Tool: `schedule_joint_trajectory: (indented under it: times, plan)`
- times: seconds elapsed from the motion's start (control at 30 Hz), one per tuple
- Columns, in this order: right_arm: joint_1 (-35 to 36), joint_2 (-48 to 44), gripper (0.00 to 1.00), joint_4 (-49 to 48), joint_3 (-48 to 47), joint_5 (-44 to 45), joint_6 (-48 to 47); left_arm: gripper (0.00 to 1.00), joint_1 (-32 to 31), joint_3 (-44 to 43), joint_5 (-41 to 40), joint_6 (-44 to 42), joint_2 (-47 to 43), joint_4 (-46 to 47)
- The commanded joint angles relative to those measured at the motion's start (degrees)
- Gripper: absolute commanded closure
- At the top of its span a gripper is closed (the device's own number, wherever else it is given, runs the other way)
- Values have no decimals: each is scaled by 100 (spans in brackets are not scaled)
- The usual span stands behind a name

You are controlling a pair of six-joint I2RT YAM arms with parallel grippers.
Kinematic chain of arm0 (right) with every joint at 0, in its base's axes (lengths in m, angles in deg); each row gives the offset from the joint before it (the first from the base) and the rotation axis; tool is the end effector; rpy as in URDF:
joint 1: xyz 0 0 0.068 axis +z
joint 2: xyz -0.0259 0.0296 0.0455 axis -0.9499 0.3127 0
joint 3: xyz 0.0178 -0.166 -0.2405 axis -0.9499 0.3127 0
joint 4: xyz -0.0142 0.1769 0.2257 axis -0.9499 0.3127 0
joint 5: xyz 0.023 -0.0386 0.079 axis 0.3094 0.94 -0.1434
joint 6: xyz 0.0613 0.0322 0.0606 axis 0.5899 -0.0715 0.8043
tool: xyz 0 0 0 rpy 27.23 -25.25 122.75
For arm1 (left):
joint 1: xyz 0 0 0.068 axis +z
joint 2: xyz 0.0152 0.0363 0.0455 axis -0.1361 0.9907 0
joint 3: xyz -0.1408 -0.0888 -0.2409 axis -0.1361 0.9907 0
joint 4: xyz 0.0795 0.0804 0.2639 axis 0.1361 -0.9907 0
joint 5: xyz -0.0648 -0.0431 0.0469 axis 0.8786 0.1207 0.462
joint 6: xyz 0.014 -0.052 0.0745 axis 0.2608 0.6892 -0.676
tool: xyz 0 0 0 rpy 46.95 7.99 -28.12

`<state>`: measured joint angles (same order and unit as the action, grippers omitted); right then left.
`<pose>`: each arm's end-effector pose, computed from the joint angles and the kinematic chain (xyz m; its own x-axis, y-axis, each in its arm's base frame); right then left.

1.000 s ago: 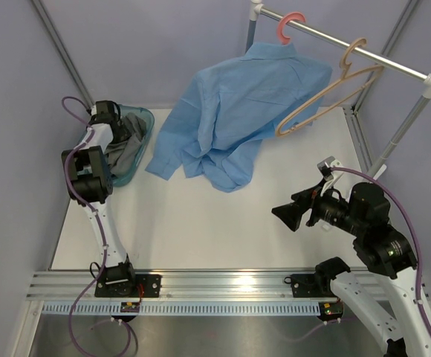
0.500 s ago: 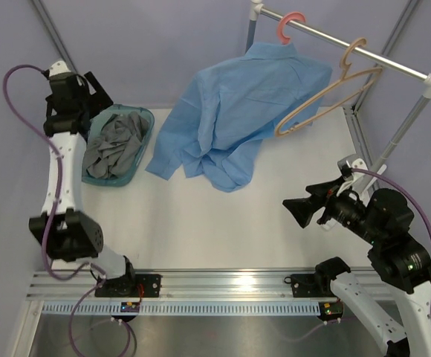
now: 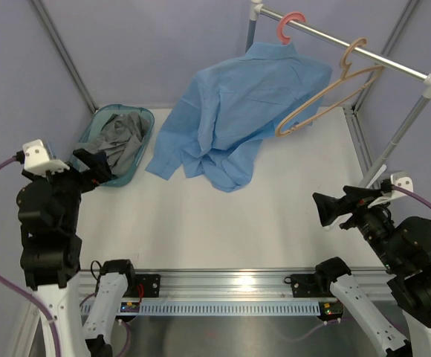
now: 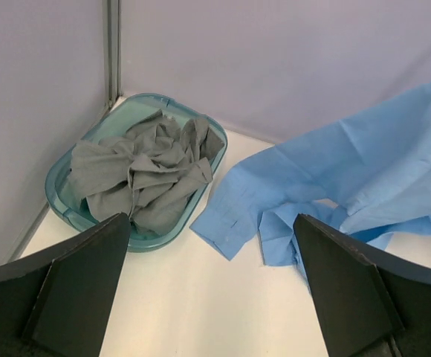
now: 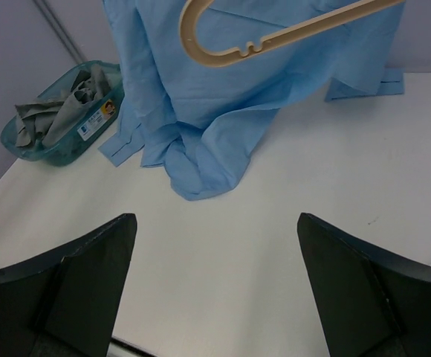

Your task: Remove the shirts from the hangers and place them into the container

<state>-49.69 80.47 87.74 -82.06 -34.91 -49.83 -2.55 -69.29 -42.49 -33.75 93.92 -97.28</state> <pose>0.0662 0.0256 0.4418 -0.1331 0.1335 -0.9821 -0.3463 0.9222 0.1723 0.1367 0.0158 0.4717 -0.0379 -0.2792 -0.9595 -0.1451 0.9515 -0.2712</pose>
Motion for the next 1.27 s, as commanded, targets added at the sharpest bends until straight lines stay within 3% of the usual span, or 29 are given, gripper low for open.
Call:
schedule_joint_trajectory:
  times: [0.0, 0.23, 0.47, 1.23]
  plan:
    - [59, -239, 1, 64, -89, 796, -147, 1, -254, 39, -127, -267, -724, -381]
    - [59, -661, 1, 55, 157, 1052, -165, 1, -703, 196, -795, -338, -1700, -988]
    - [59, -890, 1, -51, 324, 1227, -226, 1, -871, 487, -954, -259, -2062, -1313]
    - [59, -899, 0, -253, 386, 1306, -279, 1, -897, 803, -804, -127, -2116, -1322]
